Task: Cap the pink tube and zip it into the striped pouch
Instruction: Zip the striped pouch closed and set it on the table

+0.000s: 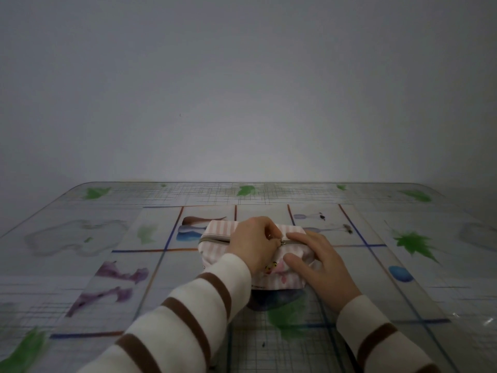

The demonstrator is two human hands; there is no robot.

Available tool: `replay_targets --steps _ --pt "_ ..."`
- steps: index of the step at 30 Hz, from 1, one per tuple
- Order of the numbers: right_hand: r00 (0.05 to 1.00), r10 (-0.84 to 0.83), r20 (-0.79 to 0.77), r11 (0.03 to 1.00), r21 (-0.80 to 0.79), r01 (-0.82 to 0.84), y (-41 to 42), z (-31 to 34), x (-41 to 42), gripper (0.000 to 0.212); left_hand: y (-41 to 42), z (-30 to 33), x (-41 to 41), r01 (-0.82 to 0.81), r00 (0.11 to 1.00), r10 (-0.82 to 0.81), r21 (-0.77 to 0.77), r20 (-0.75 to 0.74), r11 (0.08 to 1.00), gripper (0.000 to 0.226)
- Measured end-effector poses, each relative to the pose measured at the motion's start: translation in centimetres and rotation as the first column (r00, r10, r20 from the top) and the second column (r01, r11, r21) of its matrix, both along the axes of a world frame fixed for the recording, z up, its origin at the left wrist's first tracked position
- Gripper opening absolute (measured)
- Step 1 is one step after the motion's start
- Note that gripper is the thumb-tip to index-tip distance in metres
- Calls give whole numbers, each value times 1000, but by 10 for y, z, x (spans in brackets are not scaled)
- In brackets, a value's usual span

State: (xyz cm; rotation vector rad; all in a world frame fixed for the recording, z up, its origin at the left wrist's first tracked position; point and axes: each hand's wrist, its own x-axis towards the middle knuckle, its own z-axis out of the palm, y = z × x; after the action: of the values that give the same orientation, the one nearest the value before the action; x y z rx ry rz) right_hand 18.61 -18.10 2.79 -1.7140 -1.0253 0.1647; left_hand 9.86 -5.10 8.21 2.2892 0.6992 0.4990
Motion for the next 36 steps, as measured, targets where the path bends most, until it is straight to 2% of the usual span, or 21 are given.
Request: replay_targets --steps 8,14,36 --pt "999 -36 -2 999 18 36 3 -1 -1 27 0 0 -4 -36 998 42 167 -35 985 5" --pt "999 -40 -16 999 30 41 4 -3 -1 28 2 -1 -6 -52 999 54 224 -4 973 8" --pt "998 -57 -1 996 73 57 4 -5 -3 32 12 -6 -18 -159 984 136 209 117 965 11"
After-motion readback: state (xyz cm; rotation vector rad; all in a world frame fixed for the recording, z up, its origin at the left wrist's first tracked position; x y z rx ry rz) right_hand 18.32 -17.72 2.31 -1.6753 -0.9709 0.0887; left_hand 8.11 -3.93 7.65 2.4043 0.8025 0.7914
